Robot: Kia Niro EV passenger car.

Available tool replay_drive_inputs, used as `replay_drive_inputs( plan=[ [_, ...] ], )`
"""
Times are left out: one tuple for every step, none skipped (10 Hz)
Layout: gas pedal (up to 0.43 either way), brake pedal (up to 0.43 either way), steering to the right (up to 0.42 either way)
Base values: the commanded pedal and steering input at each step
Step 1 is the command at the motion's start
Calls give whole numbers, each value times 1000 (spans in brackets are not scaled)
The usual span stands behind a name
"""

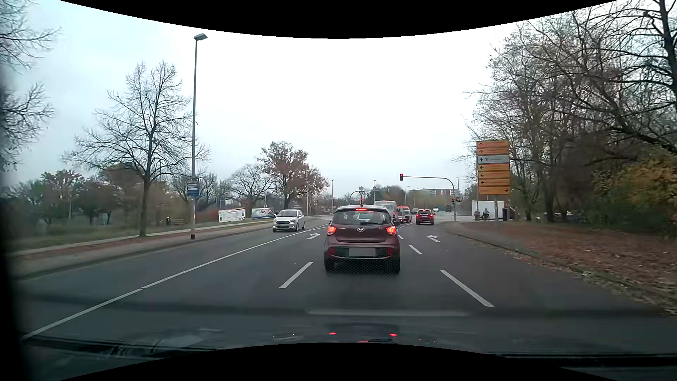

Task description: Follow the waypoints while adhering to traffic rules and regulations

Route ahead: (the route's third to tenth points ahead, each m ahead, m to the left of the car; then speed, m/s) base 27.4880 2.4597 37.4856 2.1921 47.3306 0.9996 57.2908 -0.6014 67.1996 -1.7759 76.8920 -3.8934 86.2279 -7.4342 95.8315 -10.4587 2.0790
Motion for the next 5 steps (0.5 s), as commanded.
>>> replay_drive_inputs(
  plan=[
    [0, 152, 13],
    [0, 152, 13],
    [0, 128, 13],
    [0, 116, 13],
    [0, 104, 15]
  ],
)
